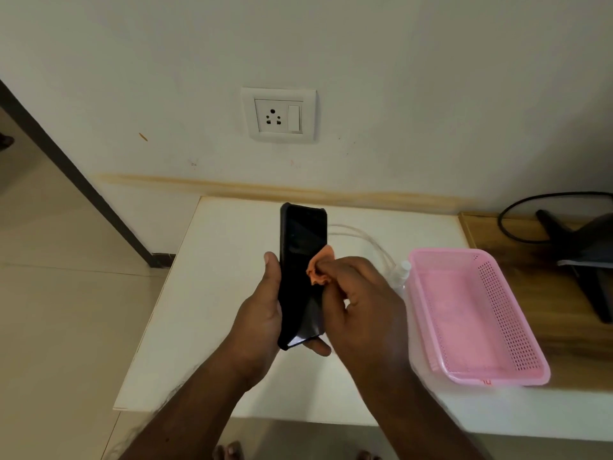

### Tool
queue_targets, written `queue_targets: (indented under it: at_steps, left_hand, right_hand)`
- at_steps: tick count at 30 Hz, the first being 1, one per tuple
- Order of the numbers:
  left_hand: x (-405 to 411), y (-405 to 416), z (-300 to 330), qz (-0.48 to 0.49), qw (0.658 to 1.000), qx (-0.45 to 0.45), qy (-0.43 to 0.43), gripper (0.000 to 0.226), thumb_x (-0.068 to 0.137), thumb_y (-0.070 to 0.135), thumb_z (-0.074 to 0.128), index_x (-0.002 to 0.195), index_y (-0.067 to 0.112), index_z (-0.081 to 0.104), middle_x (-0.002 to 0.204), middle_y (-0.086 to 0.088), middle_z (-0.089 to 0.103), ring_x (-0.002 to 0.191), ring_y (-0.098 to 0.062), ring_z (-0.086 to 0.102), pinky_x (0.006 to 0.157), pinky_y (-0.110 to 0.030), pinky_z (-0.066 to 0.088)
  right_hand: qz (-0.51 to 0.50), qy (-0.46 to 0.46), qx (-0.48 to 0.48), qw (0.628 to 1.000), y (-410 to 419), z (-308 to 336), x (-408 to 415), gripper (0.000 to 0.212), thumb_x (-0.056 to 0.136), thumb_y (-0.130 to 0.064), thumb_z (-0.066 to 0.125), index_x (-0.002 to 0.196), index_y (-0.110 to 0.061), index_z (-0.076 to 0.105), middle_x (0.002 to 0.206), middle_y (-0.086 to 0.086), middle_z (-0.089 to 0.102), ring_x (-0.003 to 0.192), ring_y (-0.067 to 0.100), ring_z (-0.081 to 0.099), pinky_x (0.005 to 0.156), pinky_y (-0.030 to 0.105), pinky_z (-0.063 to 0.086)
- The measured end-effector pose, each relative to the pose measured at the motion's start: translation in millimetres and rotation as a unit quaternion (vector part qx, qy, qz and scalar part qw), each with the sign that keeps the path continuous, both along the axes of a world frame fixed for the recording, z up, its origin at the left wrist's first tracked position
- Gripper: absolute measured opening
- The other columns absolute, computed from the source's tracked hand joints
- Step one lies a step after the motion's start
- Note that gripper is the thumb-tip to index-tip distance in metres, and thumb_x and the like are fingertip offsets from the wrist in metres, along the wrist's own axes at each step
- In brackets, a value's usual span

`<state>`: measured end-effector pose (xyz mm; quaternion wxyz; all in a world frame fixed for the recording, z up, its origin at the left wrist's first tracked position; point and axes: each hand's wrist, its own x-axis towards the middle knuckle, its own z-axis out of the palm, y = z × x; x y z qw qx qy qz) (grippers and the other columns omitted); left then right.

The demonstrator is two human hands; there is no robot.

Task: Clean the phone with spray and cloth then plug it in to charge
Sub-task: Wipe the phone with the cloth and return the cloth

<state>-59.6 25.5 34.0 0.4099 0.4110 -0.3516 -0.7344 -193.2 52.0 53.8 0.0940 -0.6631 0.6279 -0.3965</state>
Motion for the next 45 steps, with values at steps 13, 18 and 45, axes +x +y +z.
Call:
queue_targets:
  at_steps: [13,18,45]
  left_hand:
    - [-2.2,1.2,-0.3,-0.014,0.999,0.026,0.013,0.058,0.082,0.072,0.028,0.107,0.047,0.074,0.113,0.000,0.077,0.103,-0.023,0.074,0.074,-0.037,0.062]
    - [7.0,-5.9,-4.3,0.032,0.998,0.041,0.018,0.060,0.080,0.072,0.034,0.096,0.036,0.080,0.109,-0.004,0.078,0.103,-0.019,0.074,0.075,-0.030,0.060]
    - [14.6,-12.4,-10.1,-0.004,0.989,0.091,0.118,0.068,0.085,0.074,0.028,0.115,0.034,0.074,0.126,-0.007,0.072,0.116,-0.023,0.068,0.091,-0.039,0.055]
  right_hand:
    - [-0.012,-0.008,0.004,1.000,-1.8,-1.8,-1.7,0.024,0.093,-0.020,0.052,0.106,-0.017,0.072,0.100,-0.003,0.069,0.087,0.014,0.066,0.068,0.032,0.060]
    - [0.045,0.031,-0.049,0.997,9.7,-7.4,22.8,0.023,0.093,-0.022,0.053,0.104,-0.021,0.074,0.101,-0.004,0.072,0.090,0.009,0.064,0.076,0.022,0.055]
    - [0.053,0.068,-0.018,0.996,7.7,-0.7,19.2,0.021,0.087,-0.027,0.064,0.103,-0.021,0.076,0.098,-0.005,0.075,0.087,0.009,0.068,0.083,0.019,0.054]
